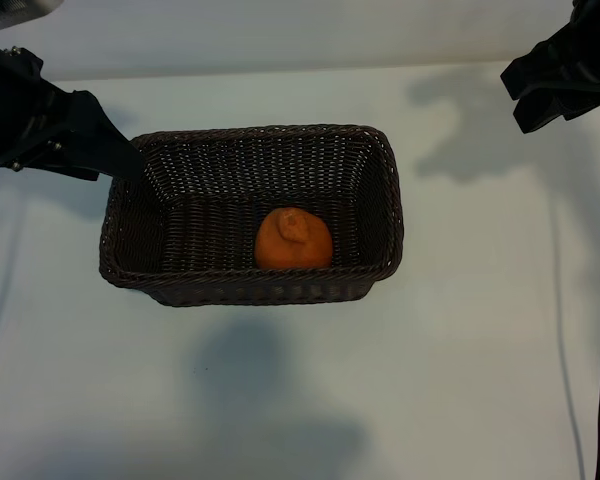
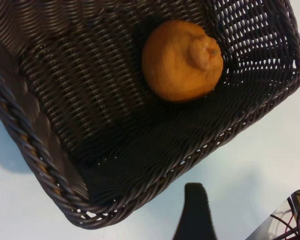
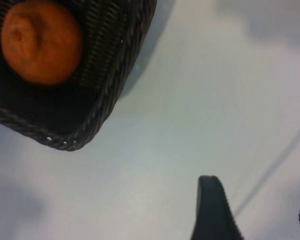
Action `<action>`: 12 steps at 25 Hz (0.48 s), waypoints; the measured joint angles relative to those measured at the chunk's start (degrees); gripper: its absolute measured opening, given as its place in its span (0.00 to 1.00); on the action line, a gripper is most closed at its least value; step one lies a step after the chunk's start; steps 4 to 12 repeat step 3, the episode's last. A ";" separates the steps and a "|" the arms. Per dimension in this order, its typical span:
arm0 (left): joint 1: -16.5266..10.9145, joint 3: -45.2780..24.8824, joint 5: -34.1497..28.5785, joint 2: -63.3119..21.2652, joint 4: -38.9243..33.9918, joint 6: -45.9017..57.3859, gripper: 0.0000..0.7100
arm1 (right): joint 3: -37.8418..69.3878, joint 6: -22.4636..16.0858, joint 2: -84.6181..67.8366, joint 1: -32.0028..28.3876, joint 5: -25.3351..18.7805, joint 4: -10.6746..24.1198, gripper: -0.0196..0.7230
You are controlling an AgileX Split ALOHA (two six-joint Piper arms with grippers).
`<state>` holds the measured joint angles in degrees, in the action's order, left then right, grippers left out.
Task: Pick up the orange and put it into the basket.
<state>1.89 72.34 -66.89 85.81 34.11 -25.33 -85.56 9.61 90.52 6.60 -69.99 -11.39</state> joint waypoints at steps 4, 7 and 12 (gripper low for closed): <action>0.00 0.00 0.00 0.00 0.00 0.00 0.82 | 0.00 0.00 0.00 0.00 0.00 0.00 0.59; 0.00 0.00 0.00 0.00 0.00 0.00 0.82 | 0.00 0.00 0.00 0.00 0.00 0.00 0.59; 0.00 0.00 0.00 0.00 0.00 0.00 0.82 | 0.00 0.00 0.00 0.00 0.00 0.00 0.59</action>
